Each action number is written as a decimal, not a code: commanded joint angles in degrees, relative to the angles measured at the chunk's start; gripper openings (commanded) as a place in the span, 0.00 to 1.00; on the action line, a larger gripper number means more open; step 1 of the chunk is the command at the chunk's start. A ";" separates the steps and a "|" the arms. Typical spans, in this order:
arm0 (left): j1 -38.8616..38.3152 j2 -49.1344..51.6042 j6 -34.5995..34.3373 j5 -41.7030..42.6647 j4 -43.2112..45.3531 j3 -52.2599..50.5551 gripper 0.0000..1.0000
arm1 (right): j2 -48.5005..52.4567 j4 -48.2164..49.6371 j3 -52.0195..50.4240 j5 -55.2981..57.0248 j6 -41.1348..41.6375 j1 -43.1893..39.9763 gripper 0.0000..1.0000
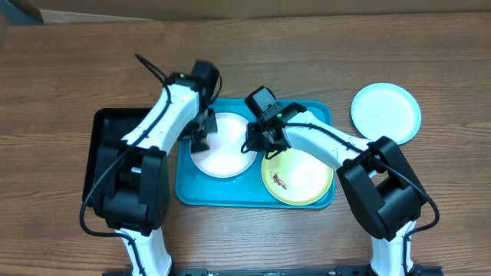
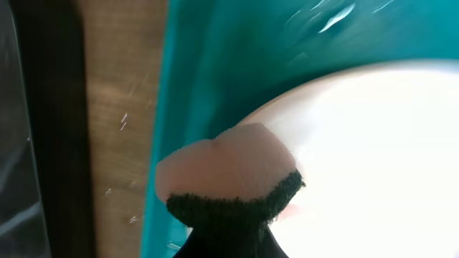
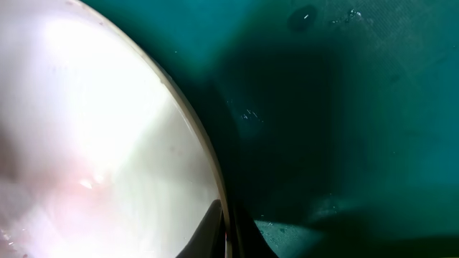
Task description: Clean dirty plates on tray and stack at the side
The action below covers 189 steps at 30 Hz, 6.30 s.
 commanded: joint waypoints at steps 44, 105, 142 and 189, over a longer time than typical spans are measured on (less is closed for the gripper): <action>2.38 -3.54 -23.04 -29.73 -18.27 -0.09 0.05 | 1.09 -12.35 6.99 6.54 -2.97 0.07 0.04; 33.48 -8.00 3.15 12.20 -16.61 -1.27 0.04 | -4.00 -38.03 37.51 22.05 -12.26 -6.84 0.04; 33.42 -8.00 3.13 12.20 -15.28 -1.29 0.04 | -3.54 -32.79 15.78 1.07 -12.66 -56.46 0.86; 33.42 -7.98 3.13 12.24 -14.21 -1.29 0.04 | -5.16 -19.04 -2.58 -5.31 -48.17 -20.44 0.38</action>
